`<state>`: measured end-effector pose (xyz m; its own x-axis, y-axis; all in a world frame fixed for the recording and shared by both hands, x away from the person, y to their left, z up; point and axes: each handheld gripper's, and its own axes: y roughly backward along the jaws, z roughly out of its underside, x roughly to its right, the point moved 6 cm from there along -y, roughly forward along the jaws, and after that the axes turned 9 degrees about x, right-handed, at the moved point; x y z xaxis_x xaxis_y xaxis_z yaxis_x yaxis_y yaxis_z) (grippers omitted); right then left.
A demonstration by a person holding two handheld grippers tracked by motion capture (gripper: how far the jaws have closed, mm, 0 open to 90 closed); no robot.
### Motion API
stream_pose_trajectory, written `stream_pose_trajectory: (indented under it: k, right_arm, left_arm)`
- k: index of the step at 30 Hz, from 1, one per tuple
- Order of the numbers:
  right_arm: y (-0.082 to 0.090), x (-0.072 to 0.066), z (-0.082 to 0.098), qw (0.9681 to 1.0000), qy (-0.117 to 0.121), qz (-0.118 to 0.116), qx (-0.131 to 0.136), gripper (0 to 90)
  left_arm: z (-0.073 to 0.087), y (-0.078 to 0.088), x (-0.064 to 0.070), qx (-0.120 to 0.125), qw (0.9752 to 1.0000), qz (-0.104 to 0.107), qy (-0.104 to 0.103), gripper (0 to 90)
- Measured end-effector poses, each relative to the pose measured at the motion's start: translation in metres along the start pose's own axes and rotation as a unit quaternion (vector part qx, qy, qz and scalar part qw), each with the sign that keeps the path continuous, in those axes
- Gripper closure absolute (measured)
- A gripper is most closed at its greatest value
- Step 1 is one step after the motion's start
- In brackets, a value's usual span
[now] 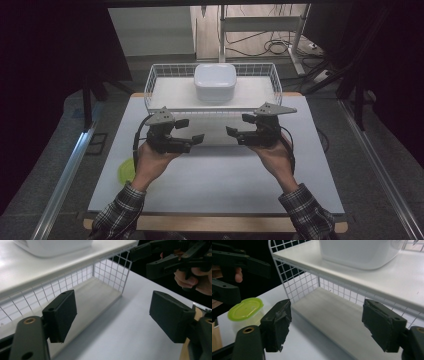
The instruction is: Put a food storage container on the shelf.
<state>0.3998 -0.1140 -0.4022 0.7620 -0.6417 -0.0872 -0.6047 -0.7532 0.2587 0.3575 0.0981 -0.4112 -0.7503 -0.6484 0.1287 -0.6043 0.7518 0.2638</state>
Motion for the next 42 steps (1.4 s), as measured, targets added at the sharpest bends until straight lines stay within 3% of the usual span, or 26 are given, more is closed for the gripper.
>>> stream_pose_trajectory:
  k: [8, 13, 18, 19, 25, 28, 30, 34, 36, 42]
  right_arm:
    - [0.009, -0.004, 0.02, 0.9999, 0.01, -0.009, -0.005, 13.7]
    - [0.016, -0.009, 0.04, 0.9991, 0.028, -0.009, -0.03, 9.1]
    - [0.021, -0.011, 0.053, 0.9993, 0.014, -0.012, -0.033, 6.2]
    - [0.024, -0.012, 0.06, 0.9992, 0.006, -0.017, -0.035, 4.8]
    - [0.032, -0.014, 0.074, 0.9991, 0.015, -0.017, -0.036, 3.8]
    - [0.038, -0.014, 0.088, 0.9987, 0.028, -0.007, -0.042, 3.1]
    - [0.041, -0.014, 0.095, 0.9984, 0.03, -0.005, -0.048, 3.0]
    - [0.042, -0.015, 0.106, 0.998, 0.033, -0.01, -0.053, 2.8]
    - [0.044, -0.018, 0.113, 0.9973, 0.043, -0.013, -0.058, 2.7]
    - [0.046, -0.022, 0.128, 0.9959, 0.039, -0.018, -0.079, 2.7]
  left_arm:
    - [0.022, 0.002, 0.008, -0.016, 0.9998, 0.01, -0.009, 11.0]
    - [0.04, 0.003, 0.011, -0.015, 0.9997, 0.005, -0.019, 5.7]
    - [0.053, 0.004, 0.013, -0.015, 0.9997, 0.011, -0.016, 2.1]
    - [0.06, 0.005, 0.014, -0.019, 0.9997, 0.009, -0.013, 1.5]
    - [0.081, 0.009, 0.015, -0.024, 0.9997, 0.0, -0.005, 0.0]
    - [0.098, 0.013, 0.017, -0.033, 0.9991, -0.017, -0.022, 0.0]
    - [0.104, 0.015, 0.017, -0.034, 0.9987, -0.027, -0.026, 0.1]
    - [0.111, 0.018, 0.019, -0.031, 0.9989, -0.029, -0.02, 0.4]
    - [0.116, 0.021, 0.021, -0.034, 0.9983, -0.037, -0.031, 0.7]
    - [0.13, 0.025, 0.025, -0.047, 0.9975, -0.041, -0.031, 1.0]
